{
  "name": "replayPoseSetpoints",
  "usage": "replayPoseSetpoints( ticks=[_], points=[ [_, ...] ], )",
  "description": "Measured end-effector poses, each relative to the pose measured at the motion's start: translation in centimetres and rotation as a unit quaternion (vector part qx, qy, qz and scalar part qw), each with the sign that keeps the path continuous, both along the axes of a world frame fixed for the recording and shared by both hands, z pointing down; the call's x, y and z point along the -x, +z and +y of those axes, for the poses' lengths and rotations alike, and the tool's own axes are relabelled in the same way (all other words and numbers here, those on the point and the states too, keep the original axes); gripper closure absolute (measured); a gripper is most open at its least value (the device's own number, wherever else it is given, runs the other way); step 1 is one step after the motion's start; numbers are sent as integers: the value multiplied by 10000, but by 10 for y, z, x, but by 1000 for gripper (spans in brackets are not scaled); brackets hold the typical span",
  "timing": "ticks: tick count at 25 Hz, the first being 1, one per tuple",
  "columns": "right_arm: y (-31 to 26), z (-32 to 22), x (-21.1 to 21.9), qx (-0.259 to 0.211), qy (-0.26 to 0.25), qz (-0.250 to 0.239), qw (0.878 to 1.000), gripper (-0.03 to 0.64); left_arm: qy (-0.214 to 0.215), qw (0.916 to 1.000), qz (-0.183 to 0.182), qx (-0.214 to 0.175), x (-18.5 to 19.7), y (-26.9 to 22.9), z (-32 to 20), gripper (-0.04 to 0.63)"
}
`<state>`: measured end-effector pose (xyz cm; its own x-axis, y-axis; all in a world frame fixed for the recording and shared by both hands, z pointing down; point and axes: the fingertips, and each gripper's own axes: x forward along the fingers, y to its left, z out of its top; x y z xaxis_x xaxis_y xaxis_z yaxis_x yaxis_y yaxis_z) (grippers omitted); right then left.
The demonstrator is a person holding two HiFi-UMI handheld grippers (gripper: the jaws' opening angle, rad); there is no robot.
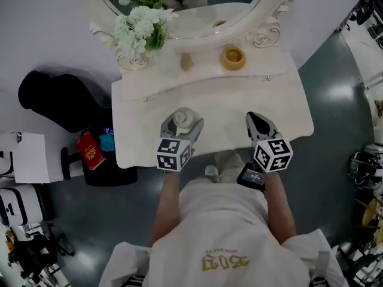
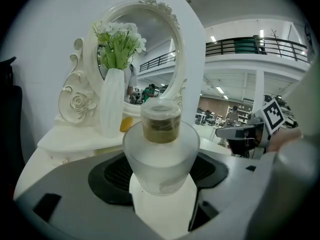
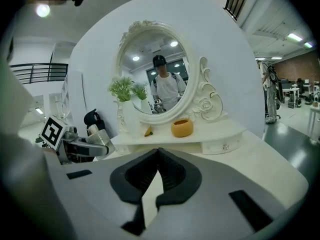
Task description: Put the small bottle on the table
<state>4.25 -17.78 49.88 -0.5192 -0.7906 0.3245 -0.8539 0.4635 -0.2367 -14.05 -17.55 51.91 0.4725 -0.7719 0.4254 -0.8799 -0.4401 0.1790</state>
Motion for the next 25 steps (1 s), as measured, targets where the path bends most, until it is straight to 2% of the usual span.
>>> replayPoseSetpoints(
  ticks=[9, 17, 25],
  points=[
    [11, -21, 2, 54, -132, -14, 9999, 604, -22, 9999, -112, -30, 0, 4, -23, 250],
    [20, -32, 1, 191, -263, 64, 9995, 604, -37, 9994, -264, 200, 3, 24, -30, 250],
    [48, -40, 3, 476, -303, 102, 9984, 604, 47, 9970, -446, 628, 3, 63, -29, 250]
  ],
)
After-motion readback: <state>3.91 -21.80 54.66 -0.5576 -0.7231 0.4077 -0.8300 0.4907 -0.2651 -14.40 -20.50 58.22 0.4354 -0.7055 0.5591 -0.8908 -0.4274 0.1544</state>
